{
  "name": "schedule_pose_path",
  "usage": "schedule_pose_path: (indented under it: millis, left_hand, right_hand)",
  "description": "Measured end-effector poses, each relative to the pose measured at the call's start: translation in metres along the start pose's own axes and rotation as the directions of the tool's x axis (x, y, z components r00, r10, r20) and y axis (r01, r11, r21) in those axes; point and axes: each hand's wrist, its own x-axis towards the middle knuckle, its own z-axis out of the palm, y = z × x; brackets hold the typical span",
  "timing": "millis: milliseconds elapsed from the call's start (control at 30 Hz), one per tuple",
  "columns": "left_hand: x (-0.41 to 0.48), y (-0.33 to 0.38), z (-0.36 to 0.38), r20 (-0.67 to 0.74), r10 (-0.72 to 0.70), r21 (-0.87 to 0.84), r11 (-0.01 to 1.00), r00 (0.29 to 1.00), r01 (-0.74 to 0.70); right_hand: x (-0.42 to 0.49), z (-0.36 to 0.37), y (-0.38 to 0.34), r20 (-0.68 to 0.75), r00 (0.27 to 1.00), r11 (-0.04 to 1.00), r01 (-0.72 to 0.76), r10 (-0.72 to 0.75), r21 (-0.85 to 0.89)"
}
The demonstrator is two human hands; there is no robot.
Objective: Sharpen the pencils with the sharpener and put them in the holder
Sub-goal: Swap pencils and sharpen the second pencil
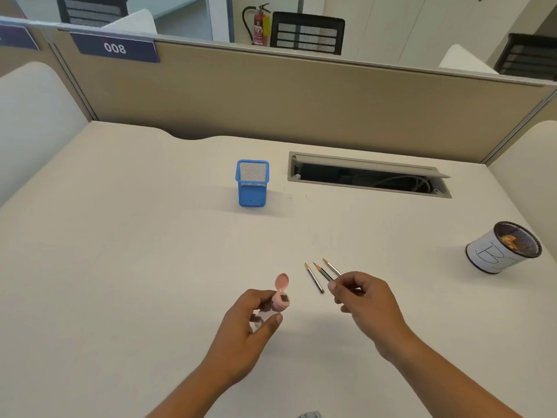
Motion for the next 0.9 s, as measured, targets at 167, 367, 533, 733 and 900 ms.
schedule_pose_path:
  millis: [167, 367, 533, 733, 900]
  left_hand:
    - [-0.004, 0.004, -0.006, -0.023, 0.068, 0.045, 0.997, 0.997, -0.067]
    - [-0.004, 0.015, -0.009, -0.053, 0.051, 0.065, 0.997, 0.997, -0.048]
    - [-0.004, 0.023, -0.01, -0.053, 0.102, 0.07, 0.993, 0.993, -0.098]
    - [-0.006, 0.024, -0.013, -0.035, 0.155, 0.128, 0.98, 0.987, -0.15]
    - [-0.007, 0.031, -0.012, 0.03, 0.151, 0.109, 0.982, 0.988, -0.154]
  right_hand:
    - [-0.028, -0.005, -0.016, 0.118, 0.992, 0.999, 0.052, -0.053, 0.008]
    - [-0.04, -0.006, -0.023, 0.13, 0.975, 0.966, 0.202, -0.182, -0.161]
    - [-0.043, -0.005, -0.03, 0.098, 0.969, 0.951, 0.243, -0.228, -0.189]
    - [-0.043, -0.004, -0.029, 0.141, 0.94, 0.898, 0.338, -0.309, -0.282]
    - [-0.041, -0.003, -0.024, 0.218, 0.882, 0.78, 0.471, -0.418, -0.411]
